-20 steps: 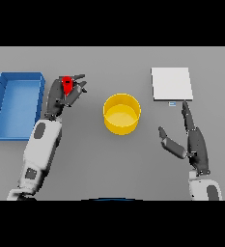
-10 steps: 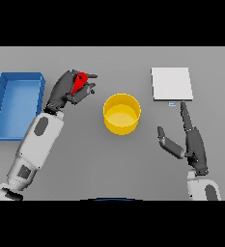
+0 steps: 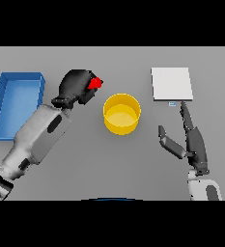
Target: Pick up the red beaker and tilt it to pour out 1 green nut into yellow bowl. Pick up the yellow bowl and place it on the metallic measuring scale.
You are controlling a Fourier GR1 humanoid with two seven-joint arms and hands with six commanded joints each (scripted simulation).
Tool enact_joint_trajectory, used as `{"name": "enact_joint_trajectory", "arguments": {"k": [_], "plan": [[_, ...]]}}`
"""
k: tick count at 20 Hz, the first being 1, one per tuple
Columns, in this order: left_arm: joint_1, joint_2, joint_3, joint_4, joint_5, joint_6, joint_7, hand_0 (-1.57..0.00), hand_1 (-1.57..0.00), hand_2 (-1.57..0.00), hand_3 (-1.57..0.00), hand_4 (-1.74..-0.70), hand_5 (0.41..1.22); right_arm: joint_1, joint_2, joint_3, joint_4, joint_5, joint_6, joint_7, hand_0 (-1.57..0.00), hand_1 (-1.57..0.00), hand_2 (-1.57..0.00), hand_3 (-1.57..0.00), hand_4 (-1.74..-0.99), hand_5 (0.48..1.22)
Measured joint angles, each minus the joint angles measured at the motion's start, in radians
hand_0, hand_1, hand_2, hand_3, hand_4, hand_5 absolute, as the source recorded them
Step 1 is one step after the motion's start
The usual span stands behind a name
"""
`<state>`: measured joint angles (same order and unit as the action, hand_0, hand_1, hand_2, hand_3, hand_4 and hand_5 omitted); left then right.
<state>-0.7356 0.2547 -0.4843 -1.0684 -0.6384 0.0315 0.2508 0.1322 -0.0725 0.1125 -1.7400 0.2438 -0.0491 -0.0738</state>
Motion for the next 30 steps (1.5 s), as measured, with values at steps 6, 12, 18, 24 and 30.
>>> {"name": "enact_joint_trajectory", "arguments": {"k": [6, 12, 18, 24, 30], "plan": [[-0.117, 0.043, -0.149, 0.042, -0.134, -0.09, -0.017, -1.57, -1.57, -1.57, -1.57, -1.67, 1.205, 0.008, 0.007, 0.008, -0.005, 0.006, -0.001, 0.012, 0.0, 0.0, 0.0, 0.0, -1.283, 0.702], [-0.249, 0.054, -0.304, 0.085, -0.226, -0.235, -0.072, -1.57, -1.57, -1.57, -1.38, -1.71, 1.217, 0.01, 0.031, -0.003, 0.019, -0.022, -0.006, -0.011, 0.0, 0.0, 0.0, 0.0, -1.295, 0.664], [-0.35, 0.034, -0.473, 0.161, -0.324, -0.313, -0.143, -1.57, -1.57, -1.57, -1.52, -1.73, 1.22, 0.0, 0.041, -0.009, 0.025, -0.04, -0.005, -0.016, 0.0, 0.0, 0.0, 0.0, -1.291, 0.634], [-0.427, 0.024, -0.603, 0.2, -0.399, -0.35, -0.185, -1.57, -1.57, -1.57, -1.56, -1.74, 1.221, 0.023, 0.046, -0.004, 0.025, -0.02, -0.019, -0.022, 0.0, 0.0, 0.0, 0.0, -1.276, 0.6], [-0.526, 0.005, -0.698, 0.281, -0.449, -0.376, -0.232, -1.57, -1.57, -1.57, -1.57, -1.73, 1.221, 0.008, 0.035, -0.006, 0.029, 0.015, -0.043, -0.008, 0.0, 0.0, 0.0, 0.0, -1.225, 0.583]]}}
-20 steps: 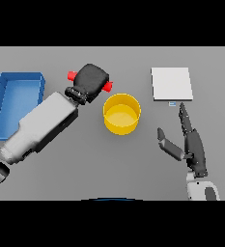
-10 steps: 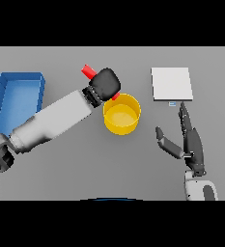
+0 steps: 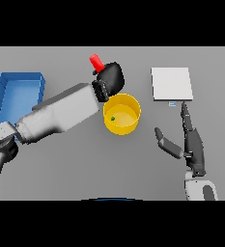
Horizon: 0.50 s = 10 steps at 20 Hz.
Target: Pick up the red beaker and tilt it to pour out 1 green nut into yellow bowl. Pick up the yellow bowl and place it on the metallic measuring scale.
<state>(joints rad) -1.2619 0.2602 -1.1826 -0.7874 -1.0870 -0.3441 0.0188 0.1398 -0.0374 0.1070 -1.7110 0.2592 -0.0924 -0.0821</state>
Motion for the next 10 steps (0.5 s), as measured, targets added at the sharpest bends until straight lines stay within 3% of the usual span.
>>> {"name": "enact_joint_trajectory", "arguments": {"k": [7, 10], "plan": [[-0.07, -0.026, -0.117, 0.04, -0.051, 0.025, -0.064, -1.57, -1.57, -1.57, -1.57, -1.73, 1.221, 0.009, -0.003, 0.003, 0.004, 0.003, 0.003, -0.019, 0.0, 0.0, 0.0, 0.0, -1.21, 0.594], [-0.126, -0.004, -0.128, 0.03, -0.046, 0.014, -0.092, -1.57, -1.57, -1.57, -1.57, -1.73, 1.221, 0.001, 0.003, 0.008, 0.006, 0.021, -0.01, -0.007, 0.0, 0.0, 0.0, 0.0, -1.206, 0.592]]}}
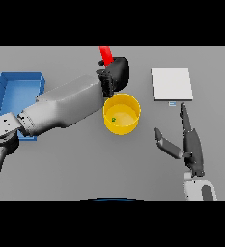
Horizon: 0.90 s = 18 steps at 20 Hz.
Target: Pick up the red beaker and tilt it to pour out 1 green nut into yellow bowl. Pick up the yellow bowl and place it on the metallic measuring scale.
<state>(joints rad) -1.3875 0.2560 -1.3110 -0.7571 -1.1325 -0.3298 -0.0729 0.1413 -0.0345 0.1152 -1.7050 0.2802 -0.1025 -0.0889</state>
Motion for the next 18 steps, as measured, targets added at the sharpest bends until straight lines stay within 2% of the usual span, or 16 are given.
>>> {"name": "enact_joint_trajectory", "arguments": {"k": [1, 2, 3, 5, 7, 10, 13, 14, 16, 18], "plan": [[-0.024, 0.013, 0.015, 0.002, 0.017, 0.001, -0.018, -1.57, -1.57, -1.57, -1.57, -1.73, 1.221, 0.008, 0.002, 0.0, -0.003, -0.005, 0.002, -0.011, 0.0, 0.0, 0.0, 0.0, -1.209, 0.592], [-0.053, 0.027, 0.03, 0.017, 0.025, 0.017, -0.014, -1.57, -1.57, -1.57, -1.49, -1.73, 1.221, 0.001, -0.001, -0.001, -0.007, -0.003, 0.0, -0.009, 0.0, 0.0, 0.0, 0.0, -1.203, 0.592], [-0.082, 0.036, 0.049, 0.033, 0.035, 0.033, -0.007, -1.57, -1.57, -1.4, -1.51, -1.68, 1.221, -0.003, 0.003, 0.008, -0.019, 0.007, -0.003, -0.011, 0.0, 0.0, 0.0, 0.0, -1.201, 0.592], [-0.138, 0.072, 0.085, 0.073, 0.063, 0.062, -0.022, -1.57, -1.57, -1.46, -1.04, -1.7, 1.221, -0.021, -0.002, -0.007, 0.002, 0.001, -0.008, 0.008, 0.0, 0.0, 0.0, 0.0, -1.186, 0.596], [-0.187, 0.101, 0.127, 0.121, 0.102, 0.098, -0.041, -1.57, -1.57, -1.5, -1.23, -1.7, 1.221, -0.016, -0.001, -0.011, 0.013, -0.025, 0.011, 0.001, 0.0, 0.0, 0.0, 0.0, -1.181, 0.593], [-0.247, 0.123, 0.227, 0.214, 0.196, 0.079, 0.018, -1.57, -1.57, -1.53, -1.4, -1.72, 1.221, -0.011, 0.004, -0.011, -0.001, -0.06, 0.033, -0.028, 0.0, 0.0, 0.0, 0.0, -1.193, 0.597], [-0.239, 0.173, 0.384, 0.323, 0.356, 0.1, 0.096, -1.57, -1.57, -1.55, -1.36, -1.73, 1.221, -0.017, 0.005, -0.006, -0.003, -0.064, 0.041, -0.022, 0.0, 0.0, 0.0, 0.0, -1.209, 0.593], [-0.222, 0.189, 0.438, 0.353, 0.415, 0.108, 0.154, -1.57, -1.57, -1.56, -1.36, -1.73, 1.221, -0.019, 0.007, -0.007, 0.004, -0.065, 0.039, -0.018, 0.0, 0.0, 0.0, 0.0, -1.222, 0.592], [-0.175, 0.243, 0.536, 0.384, 0.536, 0.166, 0.177, -1.57, -1.57, -1.56, -1.38, -1.73, 1.221, -0.03, 0.003, -0.016, 0.027, -0.08, 0.048, -0.029, 0.0, 0.0, 0.0, 0.0, -1.222, 0.59], [-0.119, 0.294, 0.613, 0.384, 0.646, 0.219, 0.172, -1.57, -1.57, -1.56, -1.41, -1.74, 1.221, -0.03, -0.008, -0.02, 0.026, -0.071, 0.042, -0.051, 0.0, 0.0, 0.0, 0.0, -1.22, 0.587]]}}
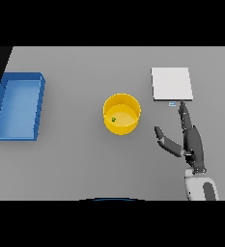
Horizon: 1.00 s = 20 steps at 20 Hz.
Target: Pick up the red beaker and tilt it to pour out 1 green nut into yellow bowl. Pick up the yellow bowl and place it on the metallic measuring scale.
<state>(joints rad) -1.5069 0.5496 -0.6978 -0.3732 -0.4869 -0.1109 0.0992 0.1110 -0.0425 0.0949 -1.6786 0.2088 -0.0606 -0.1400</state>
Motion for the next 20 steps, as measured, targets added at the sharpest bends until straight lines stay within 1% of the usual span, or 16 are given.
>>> {"name": "enact_joint_trajectory", "arguments": {"k": [1, 2, 3, 4, 5, 7, 9, 10, 11, 12, 13, 15, 16, 17, 18, 20], "plan": [[0.031, 0.021, 0.03, -0.008, 0.047, 0.022, 0.009, -1.57, -1.57, -1.57, -1.43, -1.74, 1.221, -0.009, 0.001, 0.001, 0.007, -0.006, 0.006, 0.003, 0.0, 0.0, 0.0, 0.0, -1.222, 0.586], [0.067, 0.044, 0.063, -0.018, 0.098, 0.056, 0.001, -1.57, -1.57, -1.57, -1.43, -1.74, 1.221, -0.014, 0.0, 0.003, 0.01, 0.001, 0.004, 0.007, 0.0, 0.0, 0.0, 0.0, -1.226, 0.587], [0.108, 0.075, 0.091, -0.042, 0.146, 0.077, 0.029, -1.57, -1.57, -1.57, -1.41, -1.74, 1.221, -0.006, -0.01, 0.0, 0.01, -0.001, 0.009, -0.002, 0.0, 0.0, 0.0, 0.0, -1.223, 0.591], [0.148, 0.097, 0.11, -0.071, 0.182, 0.107, 0.082, -1.57, -1.57, -1.57, -1.41, -1.74, 1.221, -0.009, -0.009, 0.004, 0.014, 0.008, 0.005, -0.005, 0.0, 0.0, 0.0, 0.0, -1.217, 0.595], [0.2, 0.125, 0.133, -0.115, 0.225, 0.148, 0.106, -1.57, -1.57, -1.57, -1.43, -1.74, 1.221, -0.004, -0.016, 0.003, 0.01, 0.006, 0.01, -0.008, 0.0, 0.0, 0.0, 0.0, -1.217, 0.599], [0.313, 0.152, 0.168, -0.212, 0.311, 0.235, 0.176, -1.57, -1.57, -1.57, -1.45, -1.74, 1.221, -0.019, -0.021, 0.001, 0.031, 0.008, 0.014, 0.008, 0.0, 0.0, 0.0, 0.0, -1.212, 0.61], [0.427, 0.194, 0.192, -0.327, 0.383, 0.302, 0.257, -1.57, -1.57, -1.57, -1.46, -1.74, 1.221, -0.013, -0.038, 0.001, 0.025, 0.017, 0.017, -0.007, 0.0, 0.0, 0.0, 0.0, -1.21, 0.631], [0.479, 0.209, 0.198, -0.387, 0.413, 0.339, 0.311, -1.57, -1.57, -1.57, -1.46, -1.74, 1.221, -0.013, -0.037, 0.011, 0.024, 0.028, 0.018, -0.017, 0.0, 0.0, 0.0, 0.0, -1.212, 0.641], [0.544, 0.227, 0.195, -0.452, 0.438, 0.369, 0.337, -1.57, -1.57, -1.57, -1.45, -1.74, 1.221, -0.012, -0.036, 0.014, 0.019, 0.032, 0.017, -0.017, 0.0, 0.0, 0.0, 0.0, -1.21, 0.649], [0.601, 0.246, 0.197, -0.51, 0.46, 0.403, 0.38, -1.57, -1.57, -1.57, -1.45, -1.74, 1.221, -0.011, -0.039, 0.014, 0.022, 0.035, 0.017, -0.006, 0.0, 0.0, 0.0, 0.0, -1.206, 0.653], [0.659, 0.266, 0.192, -0.576, 0.475, 0.436, 0.408, -1.57, -1.57, -1.57, -1.45, -1.74, 1.221, 0.0, -0.041, 0.018, 0.008, 0.032, 0.024, -0.014, 0.0, 0.0, 0.0, 0.0, -1.206, 0.657], [0.752, 0.282, 0.182, -0.673, 0.509, 0.494, 0.435, -1.57, -1.57, -1.57, -1.45, -1.74, 1.221, -0.005, -0.033, 0.021, 0.007, 0.038, 0.016, 0.003, 0.0, 0.0, 0.0, 0.0, -1.215, 0.664], [0.798, 0.291, 0.171, -0.711, 0.52, 0.517, 0.443, -1.57, -1.57, -1.57, -1.45, -1.74, 1.221, -0.018, -0.033, 0.019, 0.021, 0.037, 0.016, 0.014, 0.0, 0.0, 0.0, 0.0, -1.217, 0.664], [0.83, 0.292, 0.163, -0.74, 0.526, 0.551, 0.461, -1.57, -1.57, -1.57, -1.45, -1.74, 1.221, -0.024, -0.035, 0.013, 0.025, 0.031, 0.017, 0.013, 0.0, 0.0, 0.0, 0.0, -1.218, 0.664], [0.862, 0.298, 0.158, -0.764, 0.541, 0.569, 0.479, -1.57, -1.57, -1.57, -1.47, -1.74, 1.221, -0.013, -0.032, 0.017, 0.03, 0.03, 0.02, -0.005, 0.0, 0.0, 0.0, 0.0, -1.214, 0.664], [0.885, 0.284, 0.147, -0.776, 0.555, 0.609, 0.489, -1.57, -1.57, -1.57, -1.51, -1.74, 1.221, -0.006, -0.029, 0.024, 0.018, 0.045, 0.01, -0.013, 0.0, 0.0, 0.0, 0.0, -1.217, 0.666]]}}
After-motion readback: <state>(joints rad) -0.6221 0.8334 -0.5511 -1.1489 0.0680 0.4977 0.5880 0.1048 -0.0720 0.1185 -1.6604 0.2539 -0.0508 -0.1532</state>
